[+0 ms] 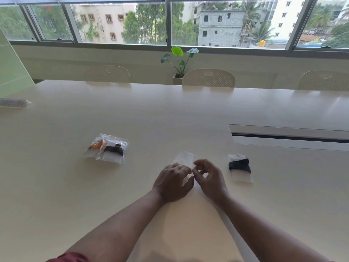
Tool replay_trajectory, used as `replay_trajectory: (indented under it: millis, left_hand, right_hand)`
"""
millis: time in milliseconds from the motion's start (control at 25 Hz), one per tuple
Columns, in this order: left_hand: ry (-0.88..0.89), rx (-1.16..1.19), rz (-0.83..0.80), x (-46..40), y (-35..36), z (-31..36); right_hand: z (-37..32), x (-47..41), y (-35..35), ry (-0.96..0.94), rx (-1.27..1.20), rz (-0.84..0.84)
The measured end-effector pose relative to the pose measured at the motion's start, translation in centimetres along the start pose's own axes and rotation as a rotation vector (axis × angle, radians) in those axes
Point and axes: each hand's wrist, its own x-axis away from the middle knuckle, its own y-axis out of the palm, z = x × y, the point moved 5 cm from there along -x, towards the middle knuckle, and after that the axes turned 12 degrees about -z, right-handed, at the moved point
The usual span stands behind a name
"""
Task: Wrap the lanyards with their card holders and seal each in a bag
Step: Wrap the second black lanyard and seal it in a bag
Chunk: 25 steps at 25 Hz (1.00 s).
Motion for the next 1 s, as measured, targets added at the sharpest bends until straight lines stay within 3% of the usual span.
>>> replay_trajectory:
  millis: [240,560,800,1000]
  left_hand:
    - [-0.008,0.019,-0.005,0.03,-0.02,-0.02]
    - [-0.085,0.131,0.05,0.25,-0.08,-0.7]
    - [-0.14,0.148,0.024,0.22,-0.23,-0.65]
    - [-0.108,0.136,-0.003,0.22,0.03,-0.74]
  right_hand:
    - [-0.59,0.24,-0.03,-0.035,0.161,0.033]
    - [-0.84,0.47,0.44,-0.072,0.225,-0.037]
    - [-1.02,0.56,0.5,-0.07,0.238,0.0]
    - [-0.52,0.28,0.9,0.018,0.297,-0.083]
